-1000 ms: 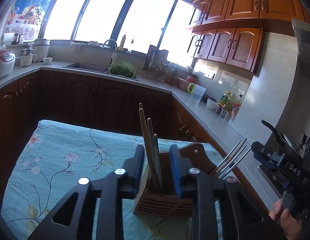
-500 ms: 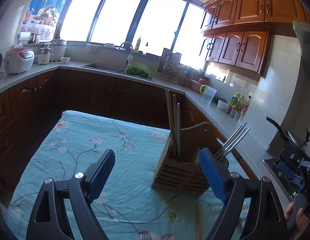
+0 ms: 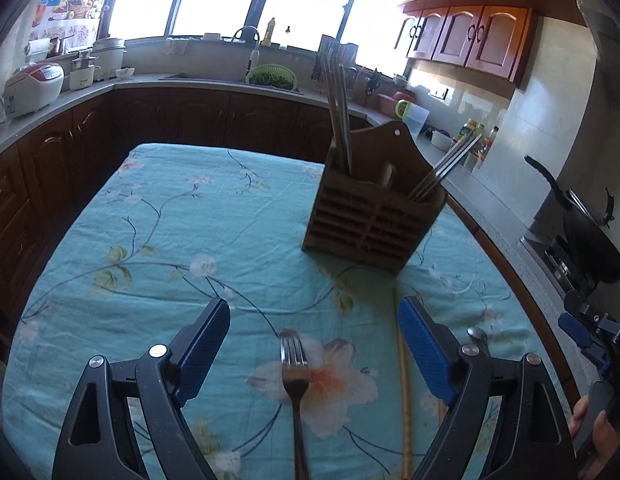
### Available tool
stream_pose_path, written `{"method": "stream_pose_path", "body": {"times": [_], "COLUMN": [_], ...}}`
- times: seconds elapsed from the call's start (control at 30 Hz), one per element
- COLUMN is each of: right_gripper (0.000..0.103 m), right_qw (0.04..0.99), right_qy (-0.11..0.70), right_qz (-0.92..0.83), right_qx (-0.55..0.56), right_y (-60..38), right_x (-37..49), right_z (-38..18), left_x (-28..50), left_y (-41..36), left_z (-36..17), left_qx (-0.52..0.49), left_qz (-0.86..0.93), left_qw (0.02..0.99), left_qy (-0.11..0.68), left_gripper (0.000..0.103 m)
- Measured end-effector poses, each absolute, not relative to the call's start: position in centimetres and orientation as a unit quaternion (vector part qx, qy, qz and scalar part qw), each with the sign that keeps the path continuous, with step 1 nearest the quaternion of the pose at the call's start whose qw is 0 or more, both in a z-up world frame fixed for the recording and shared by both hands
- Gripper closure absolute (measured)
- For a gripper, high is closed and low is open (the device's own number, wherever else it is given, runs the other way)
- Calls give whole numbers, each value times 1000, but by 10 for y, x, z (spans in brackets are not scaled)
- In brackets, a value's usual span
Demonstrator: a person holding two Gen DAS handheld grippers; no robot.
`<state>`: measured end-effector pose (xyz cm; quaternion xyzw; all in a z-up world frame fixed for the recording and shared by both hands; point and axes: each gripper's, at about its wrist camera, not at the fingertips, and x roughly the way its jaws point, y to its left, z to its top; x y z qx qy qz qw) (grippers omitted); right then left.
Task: Organize utensils
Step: 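Move both open tools back down to the last two bamboo chopsticks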
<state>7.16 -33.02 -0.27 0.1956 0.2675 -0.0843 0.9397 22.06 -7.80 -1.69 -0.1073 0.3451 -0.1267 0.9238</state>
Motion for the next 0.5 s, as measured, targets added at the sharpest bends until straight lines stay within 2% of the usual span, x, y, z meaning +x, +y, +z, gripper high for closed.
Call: {"method": "stream_pose_path", "body": {"times": [0.23,0.33,0.43,0.5], "right_gripper": [3,4,5,9], "right_qw": [931,930,929,928], "right_qy": [284,280,280,282], "right_qz": [-99,-107,-111,-109], "right_qx": [208,211,214,218], "right_y": [-338,-341,-344,-345], "right_x": [56,50,47,47], "right_z": [-16,-16,-16,-17], "left_x": [222,225,232,237], "left_y": [-127,-153,-176,-186], "left_z": [-30,-37,-54,-67], "left_qx": [-55,-11,26,41], "left_qz": [-189,-206,-215,-219], "left_qw": [894,884,869,855], "left_qy": [403,420,446,469], "left_gripper": [18,24,45,69]}}
